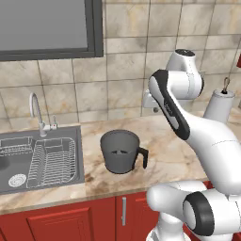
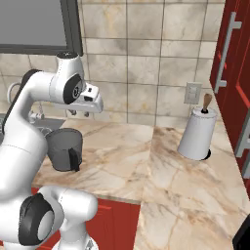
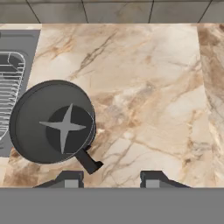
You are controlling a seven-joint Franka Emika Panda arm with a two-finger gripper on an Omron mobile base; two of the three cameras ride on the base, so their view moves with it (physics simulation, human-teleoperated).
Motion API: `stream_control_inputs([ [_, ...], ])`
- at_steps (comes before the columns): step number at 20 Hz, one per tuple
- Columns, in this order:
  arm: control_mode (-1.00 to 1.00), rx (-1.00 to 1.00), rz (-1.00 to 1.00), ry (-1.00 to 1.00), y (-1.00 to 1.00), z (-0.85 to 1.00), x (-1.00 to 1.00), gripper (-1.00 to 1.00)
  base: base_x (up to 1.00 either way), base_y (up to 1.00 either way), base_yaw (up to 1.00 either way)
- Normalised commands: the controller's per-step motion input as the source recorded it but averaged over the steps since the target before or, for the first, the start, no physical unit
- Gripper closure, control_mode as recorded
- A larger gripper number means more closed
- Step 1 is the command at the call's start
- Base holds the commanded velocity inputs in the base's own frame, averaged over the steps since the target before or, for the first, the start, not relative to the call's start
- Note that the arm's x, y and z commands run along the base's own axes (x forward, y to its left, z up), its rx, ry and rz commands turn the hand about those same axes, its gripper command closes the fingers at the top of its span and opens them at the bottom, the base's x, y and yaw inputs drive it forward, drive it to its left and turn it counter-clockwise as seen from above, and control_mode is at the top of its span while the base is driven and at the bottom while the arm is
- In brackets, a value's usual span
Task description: Turn on the sink faucet and place the jug under the water for a few seconds to fill it up.
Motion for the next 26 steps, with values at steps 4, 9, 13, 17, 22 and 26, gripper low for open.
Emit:
stream_control_inputs([
  [4,1.0,0.0,0.0,0.0,0.0,0.0,0.0,-1.0,-0.01,0.0,0.0],
  [9,1.0,0.0,0.0,0.0,0.0,0.0,0.0,-1.0,-0.17,0.58,0.0],
  [13,1.0,0.0,0.0,0.0,0.0,0.0,0.0,-1.0,0.0,1.0,-0.03],
  [17,1.0,0.0,0.0,0.0,0.0,0.0,0.0,-1.0,0.0,1.0,-0.04],
  [22,1.0,0.0,0.0,0.0,0.0,0.0,0.0,-1.0,0.0,0.7,0.0],
  [26,1.0,0.0,0.0,0.0,0.0,0.0,0.0,-1.0,0.0,0.32,0.0],
])
